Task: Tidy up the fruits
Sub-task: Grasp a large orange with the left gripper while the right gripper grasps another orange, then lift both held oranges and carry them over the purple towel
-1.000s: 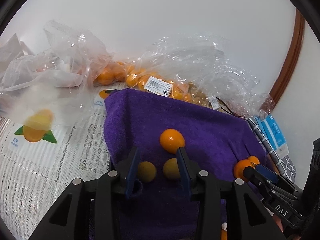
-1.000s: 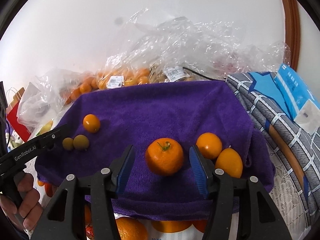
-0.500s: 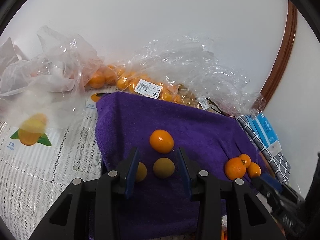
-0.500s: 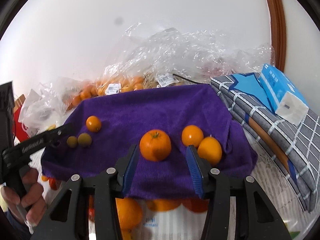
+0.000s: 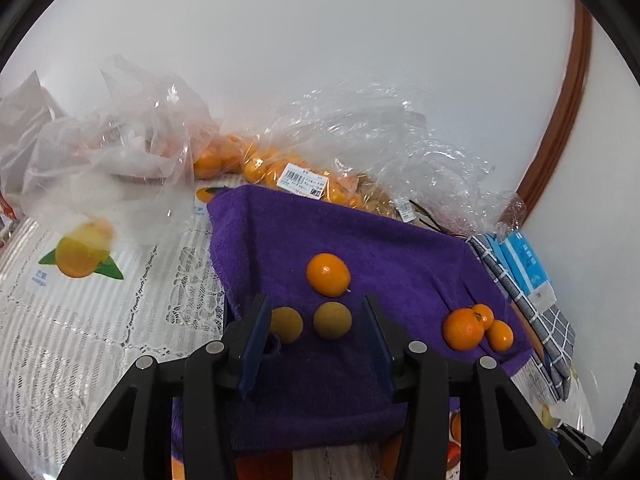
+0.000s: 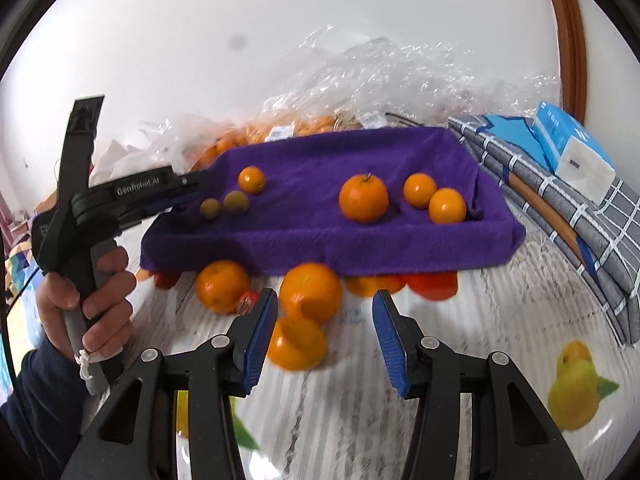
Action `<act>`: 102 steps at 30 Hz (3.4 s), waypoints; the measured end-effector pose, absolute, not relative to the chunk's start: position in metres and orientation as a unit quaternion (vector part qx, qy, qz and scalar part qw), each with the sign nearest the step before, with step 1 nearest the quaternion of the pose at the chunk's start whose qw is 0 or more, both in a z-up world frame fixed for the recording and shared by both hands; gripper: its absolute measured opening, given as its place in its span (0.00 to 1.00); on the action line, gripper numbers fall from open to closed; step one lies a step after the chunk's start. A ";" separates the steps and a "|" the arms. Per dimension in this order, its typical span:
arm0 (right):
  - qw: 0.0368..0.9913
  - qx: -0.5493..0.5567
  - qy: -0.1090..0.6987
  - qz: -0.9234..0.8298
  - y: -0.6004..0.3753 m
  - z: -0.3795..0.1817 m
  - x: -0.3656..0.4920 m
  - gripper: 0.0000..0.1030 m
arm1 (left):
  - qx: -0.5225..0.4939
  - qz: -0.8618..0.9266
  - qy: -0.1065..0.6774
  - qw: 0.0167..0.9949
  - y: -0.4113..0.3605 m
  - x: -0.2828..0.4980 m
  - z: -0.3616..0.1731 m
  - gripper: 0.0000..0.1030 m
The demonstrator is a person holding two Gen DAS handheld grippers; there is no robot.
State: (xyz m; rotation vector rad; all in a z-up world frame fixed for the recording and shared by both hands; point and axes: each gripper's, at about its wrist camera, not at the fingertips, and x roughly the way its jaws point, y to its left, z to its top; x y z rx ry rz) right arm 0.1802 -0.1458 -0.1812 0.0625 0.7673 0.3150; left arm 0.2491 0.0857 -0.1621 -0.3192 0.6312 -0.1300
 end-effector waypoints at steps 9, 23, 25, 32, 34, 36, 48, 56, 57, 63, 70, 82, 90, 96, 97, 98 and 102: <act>0.897 -0.080 0.414 0.130 -0.103 -0.199 0.184 0.42 | -0.161 -0.072 0.313 0.933 0.083 0.232 -0.161 0.44; 0.927 0.019 0.366 0.086 -0.145 -0.185 0.177 0.34 | -0.158 -0.171 0.351 0.907 0.058 0.196 -0.171 0.44; 0.929 0.040 0.360 0.075 -0.154 -0.184 0.176 0.34 | -0.136 -0.178 0.365 0.904 0.046 0.195 -0.175 0.44; 0.931 0.045 0.355 0.072 -0.156 -0.182 0.176 0.34 | -0.088 -0.165 0.390 0.902 0.030 0.197 -0.181 0.44; 0.931 0.040 0.353 0.080 -0.154 -0.182 0.174 0.34 | -0.096 -0.164 0.388 0.902 0.033 0.197 -0.181 0.42; 0.929 0.043 0.356 0.087 -0.154 -0.183 0.176 0.34 | -0.103 -0.169 0.378 0.904 0.036 0.194 -0.179 0.33; 0.930 0.053 0.355 0.084 -0.158 -0.183 0.176 0.34 | -0.112 -0.161 0.370 0.908 0.043 0.180 -0.175 0.33; 0.930 0.050 0.356 0.082 -0.156 -0.182 0.173 0.34 | -0.080 -0.178 0.398 0.896 0.026 0.187 -0.180 0.47; 0.930 0.049 0.356 0.082 -0.156 -0.182 0.174 0.34 | -0.081 -0.178 0.400 0.895 0.026 0.188 -0.181 0.47; 0.926 0.056 0.362 0.091 -0.156 -0.184 0.176 0.34 | -0.121 -0.195 0.404 0.886 0.035 0.195 -0.185 0.32; 0.927 0.050 0.359 0.093 -0.153 -0.184 0.176 0.34 | -0.132 -0.167 0.371 0.904 0.047 0.178 -0.176 0.25; 0.929 0.045 0.357 0.088 -0.153 -0.184 0.175 0.34 | -0.150 -0.158 0.370 0.903 0.062 0.167 -0.173 0.48; 0.928 0.044 0.359 0.093 -0.152 -0.184 0.176 0.34 | -0.070 -0.169 0.424 0.887 0.021 0.190 -0.188 0.54; 0.927 0.042 0.359 0.097 -0.152 -0.185 0.176 0.34 | -0.111 -0.178 0.400 0.892 0.037 0.182 -0.184 0.38; 0.927 0.044 0.360 0.098 -0.153 -0.185 0.176 0.34 | -0.116 -0.180 0.392 0.895 0.040 0.180 -0.183 0.38; 0.927 0.046 0.359 0.099 -0.153 -0.185 0.175 0.34 | -0.122 -0.178 0.384 0.898 0.042 0.177 -0.181 0.38; 0.928 0.043 0.356 0.097 -0.152 -0.184 0.174 0.34 | -0.127 -0.164 0.368 0.907 0.046 0.173 -0.177 0.38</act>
